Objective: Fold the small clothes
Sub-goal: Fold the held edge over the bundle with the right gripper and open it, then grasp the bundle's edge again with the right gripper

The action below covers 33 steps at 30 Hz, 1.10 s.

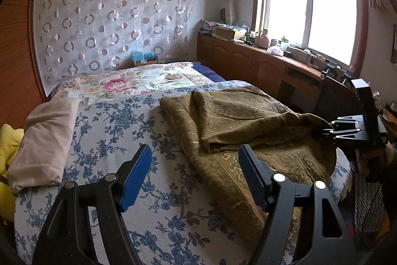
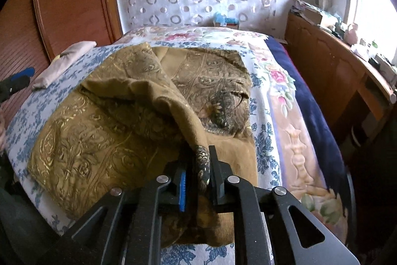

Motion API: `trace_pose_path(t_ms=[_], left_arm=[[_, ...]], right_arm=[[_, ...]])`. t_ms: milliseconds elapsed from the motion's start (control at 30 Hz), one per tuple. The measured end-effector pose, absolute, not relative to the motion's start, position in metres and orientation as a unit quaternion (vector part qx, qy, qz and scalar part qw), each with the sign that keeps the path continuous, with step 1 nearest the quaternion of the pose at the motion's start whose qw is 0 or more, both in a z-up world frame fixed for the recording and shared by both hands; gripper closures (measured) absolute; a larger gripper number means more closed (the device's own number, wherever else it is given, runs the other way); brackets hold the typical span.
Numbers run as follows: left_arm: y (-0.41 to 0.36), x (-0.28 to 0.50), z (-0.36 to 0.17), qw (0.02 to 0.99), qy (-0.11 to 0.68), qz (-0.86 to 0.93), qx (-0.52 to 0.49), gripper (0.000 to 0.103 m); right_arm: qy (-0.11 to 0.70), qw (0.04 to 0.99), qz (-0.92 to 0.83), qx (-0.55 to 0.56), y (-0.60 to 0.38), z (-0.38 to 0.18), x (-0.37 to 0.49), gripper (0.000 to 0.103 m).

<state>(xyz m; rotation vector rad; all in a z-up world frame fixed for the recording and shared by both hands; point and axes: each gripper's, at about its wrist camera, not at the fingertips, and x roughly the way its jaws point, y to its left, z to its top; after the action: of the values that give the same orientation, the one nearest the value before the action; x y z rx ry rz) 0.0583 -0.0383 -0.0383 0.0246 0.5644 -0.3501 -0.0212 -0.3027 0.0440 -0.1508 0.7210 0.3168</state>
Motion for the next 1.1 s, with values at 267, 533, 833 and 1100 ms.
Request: trace_pose_path(t_ms=[267, 533, 833, 1100], left_arm=[[-0.043, 0.057, -0.041, 0.944, 0.280, -0.173, 0.013, 0.030], [-0.043, 0.056, -0.043, 0.944, 0.282, -0.171, 0.011, 0.030], [-0.041, 0.057, -0.046, 0.944, 0.286, -0.167, 0.009, 0.030], [-0.041, 0.057, -0.048, 0.943, 0.287, -0.167, 0.009, 0.030]], right_arm=[[0.324, 0.931, 0.146, -0.086, -0.308, 0.060, -0.034, 0.054], [0.307, 0.928, 0.185, -0.105, -0.282, 0.068, -0.027, 0.048], [0.333, 0.899, 0.254, -0.129, -0.227, 0.059, 0.013, 0.048], [0.369, 0.869, 0.291, -0.152, -0.195, 0.045, 0.044, 0.048]])
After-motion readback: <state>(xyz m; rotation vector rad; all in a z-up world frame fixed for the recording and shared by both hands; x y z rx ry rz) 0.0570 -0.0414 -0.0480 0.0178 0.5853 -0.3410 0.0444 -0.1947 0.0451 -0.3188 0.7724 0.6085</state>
